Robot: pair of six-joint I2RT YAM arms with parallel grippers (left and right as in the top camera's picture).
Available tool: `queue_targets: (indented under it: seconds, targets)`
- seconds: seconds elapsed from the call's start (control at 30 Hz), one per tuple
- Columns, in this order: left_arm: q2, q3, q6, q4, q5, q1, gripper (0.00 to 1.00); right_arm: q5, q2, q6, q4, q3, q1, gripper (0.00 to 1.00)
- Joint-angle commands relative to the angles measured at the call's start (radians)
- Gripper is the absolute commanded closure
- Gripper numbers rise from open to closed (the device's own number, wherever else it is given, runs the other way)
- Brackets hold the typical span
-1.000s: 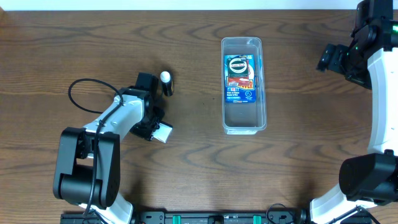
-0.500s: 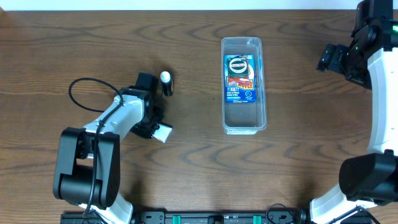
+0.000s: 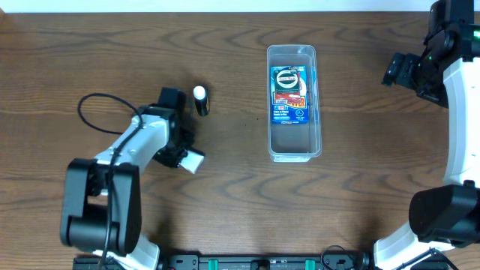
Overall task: Pack container
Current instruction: 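Close the left gripper on the Panadol box and lift it, then carry the Panadol box over the container and lower it in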
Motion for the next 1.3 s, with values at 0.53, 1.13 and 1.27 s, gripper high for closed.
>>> queue_targets:
  seconds: [0.53, 1.13, 1.27]
  targets:
    - [-0.556, -0.002, 0.074, 0.041, 0.149, -0.08, 0.59, 0.007, 0.001, 0.014, 0.0, 0.0, -0.007, 0.01]
    - [-0.505, -0.002, 0.227, 0.44, -0.071, -0.534, 0.58, 0.007, 0.001, 0.014, 0.0, 0.0, -0.007, 0.01]
    - [-0.423, -0.002, 0.319, 0.539, -0.127, -0.601, 0.52, 0.007, 0.001, 0.014, 0.0, 0.0, -0.007, 0.01]
